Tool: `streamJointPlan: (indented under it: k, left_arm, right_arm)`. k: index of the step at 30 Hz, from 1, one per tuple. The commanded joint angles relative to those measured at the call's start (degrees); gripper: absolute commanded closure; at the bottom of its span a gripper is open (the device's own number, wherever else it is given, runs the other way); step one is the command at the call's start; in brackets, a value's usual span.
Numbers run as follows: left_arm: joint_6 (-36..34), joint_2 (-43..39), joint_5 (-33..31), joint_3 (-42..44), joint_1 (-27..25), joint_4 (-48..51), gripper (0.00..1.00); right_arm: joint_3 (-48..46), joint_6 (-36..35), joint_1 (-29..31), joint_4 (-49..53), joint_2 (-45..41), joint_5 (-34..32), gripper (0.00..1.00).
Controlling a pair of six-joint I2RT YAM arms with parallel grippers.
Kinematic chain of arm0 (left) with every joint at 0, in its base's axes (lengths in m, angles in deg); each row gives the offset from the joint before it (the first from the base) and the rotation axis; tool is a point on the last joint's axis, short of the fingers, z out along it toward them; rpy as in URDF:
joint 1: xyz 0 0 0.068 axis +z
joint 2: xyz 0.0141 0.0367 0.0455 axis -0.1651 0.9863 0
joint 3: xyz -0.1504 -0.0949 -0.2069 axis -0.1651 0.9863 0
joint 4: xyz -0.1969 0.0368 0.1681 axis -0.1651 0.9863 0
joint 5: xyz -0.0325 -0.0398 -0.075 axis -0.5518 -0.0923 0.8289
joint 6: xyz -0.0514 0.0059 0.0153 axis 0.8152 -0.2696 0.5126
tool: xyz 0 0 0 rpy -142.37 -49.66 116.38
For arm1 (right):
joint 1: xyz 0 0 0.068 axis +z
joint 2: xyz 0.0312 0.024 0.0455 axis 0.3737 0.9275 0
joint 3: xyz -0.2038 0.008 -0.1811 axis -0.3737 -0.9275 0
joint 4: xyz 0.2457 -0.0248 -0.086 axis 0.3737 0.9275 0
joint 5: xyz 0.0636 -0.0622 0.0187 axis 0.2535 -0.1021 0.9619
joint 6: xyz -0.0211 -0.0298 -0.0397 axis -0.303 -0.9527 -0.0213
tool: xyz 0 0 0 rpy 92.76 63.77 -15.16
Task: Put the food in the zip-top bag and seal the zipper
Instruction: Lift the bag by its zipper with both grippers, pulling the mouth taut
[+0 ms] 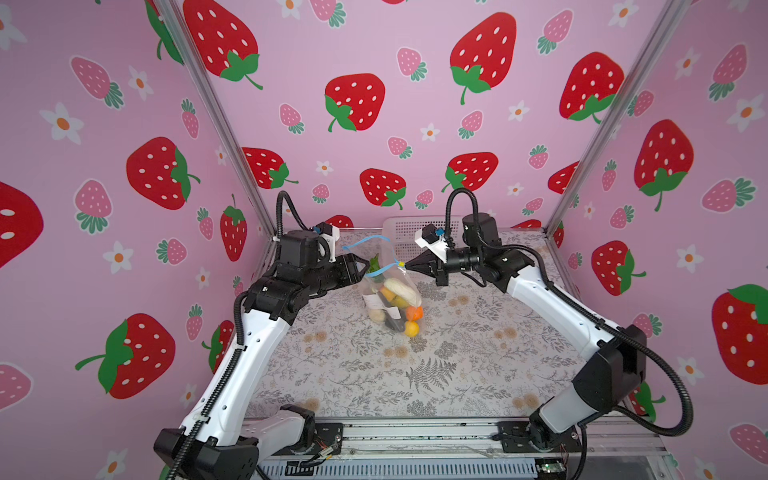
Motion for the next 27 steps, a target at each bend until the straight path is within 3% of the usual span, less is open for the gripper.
streamJointPlan:
  k: [1, 10, 19, 27]
  left_arm:
    - [-4.52, 0.97, 5.53, -3.16, -0.17, -2.17, 0.45]
    - [-10.82, 1.19, 10.39, -4.38, -0.35, -10.83, 0.44]
    - [-10.81, 9.43, 18.98, -9.09, -0.92, -16.60, 0.44]
    - [-11.83, 15.98, 20.69, -13.92, -2.18, -18.07, 0.47]
  right_arm:
    - [4.17, -10.60, -0.47, 10.07, 1.02, 3.55, 1.00]
    - [14.03, -19.89, -1.02, 20.85, 4.34, 3.56, 1.00]
    - [19.79, -25.34, -1.95, 26.73, 7.90, 6.71, 1.00]
    - [21.47, -28.18, -2.90, 29.74, 9.49, 9.61, 1.00]
